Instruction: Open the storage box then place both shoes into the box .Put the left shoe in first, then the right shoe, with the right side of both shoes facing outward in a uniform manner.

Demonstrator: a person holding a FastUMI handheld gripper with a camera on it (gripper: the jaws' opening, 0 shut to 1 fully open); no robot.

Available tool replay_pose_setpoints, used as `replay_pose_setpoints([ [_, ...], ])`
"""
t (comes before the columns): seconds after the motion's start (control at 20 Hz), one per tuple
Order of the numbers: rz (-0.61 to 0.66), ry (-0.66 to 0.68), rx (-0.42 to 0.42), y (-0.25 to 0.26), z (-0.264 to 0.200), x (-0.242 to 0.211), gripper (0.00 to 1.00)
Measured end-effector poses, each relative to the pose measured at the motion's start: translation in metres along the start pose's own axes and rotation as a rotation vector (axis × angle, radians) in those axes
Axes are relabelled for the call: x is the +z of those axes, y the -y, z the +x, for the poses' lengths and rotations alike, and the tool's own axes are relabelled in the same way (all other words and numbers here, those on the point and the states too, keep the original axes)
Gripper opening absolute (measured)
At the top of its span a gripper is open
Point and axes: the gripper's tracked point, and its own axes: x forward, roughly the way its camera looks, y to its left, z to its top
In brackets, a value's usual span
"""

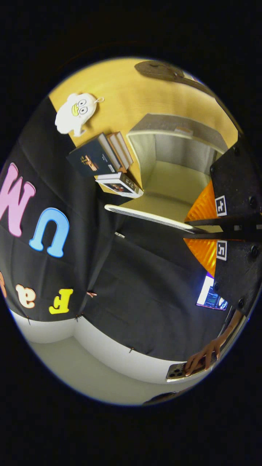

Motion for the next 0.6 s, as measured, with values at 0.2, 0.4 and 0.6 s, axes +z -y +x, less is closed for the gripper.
replay_pose_setpoints([
  [0.2,-0.087,-0.063,0.012,-0.031,0.051,-0.013,0.12],
  [0.4,-0.116,-0.099,0.019,-0.048,0.092,-0.032,0.14],
  [0.6,-0.154,-0.135,0.059,-0.064,0.109,-0.056,0.31],
])
